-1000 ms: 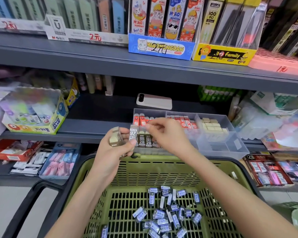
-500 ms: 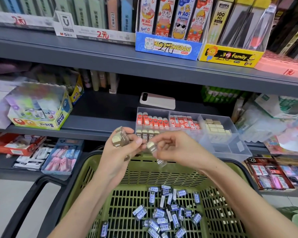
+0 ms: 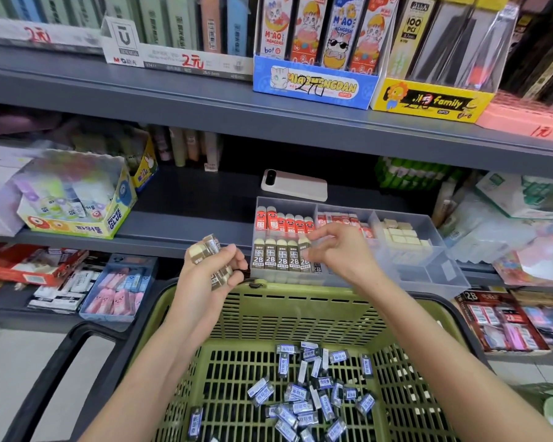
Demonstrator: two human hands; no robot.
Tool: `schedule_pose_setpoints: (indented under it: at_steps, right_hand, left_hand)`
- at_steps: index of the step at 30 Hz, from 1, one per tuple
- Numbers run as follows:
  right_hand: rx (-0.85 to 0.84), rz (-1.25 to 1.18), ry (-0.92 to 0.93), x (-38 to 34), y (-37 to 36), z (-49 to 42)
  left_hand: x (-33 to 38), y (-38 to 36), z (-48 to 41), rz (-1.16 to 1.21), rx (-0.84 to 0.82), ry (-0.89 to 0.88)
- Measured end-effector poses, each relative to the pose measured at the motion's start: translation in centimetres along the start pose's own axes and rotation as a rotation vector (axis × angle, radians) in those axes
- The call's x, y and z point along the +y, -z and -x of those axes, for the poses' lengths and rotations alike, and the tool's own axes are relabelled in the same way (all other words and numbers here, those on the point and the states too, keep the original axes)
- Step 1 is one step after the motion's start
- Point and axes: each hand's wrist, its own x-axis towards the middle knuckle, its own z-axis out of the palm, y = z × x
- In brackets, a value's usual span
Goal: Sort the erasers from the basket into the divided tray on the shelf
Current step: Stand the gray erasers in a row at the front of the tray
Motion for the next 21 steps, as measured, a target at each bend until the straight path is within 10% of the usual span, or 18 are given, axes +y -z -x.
schedule_pose_setpoints:
  at_steps: [15,21]
  right_hand:
    - [0.136,0.786,0.282,-0.7,-0.9,1.3]
    - [0.097,0.555,0.208,-0.6,-0.8,1.1]
  left_hand:
    - [0.3,0.6,-0.4,0.075,0.042,-0.022]
    - [0.5,0.2,-0.3,-0.087,0.119,-0.084]
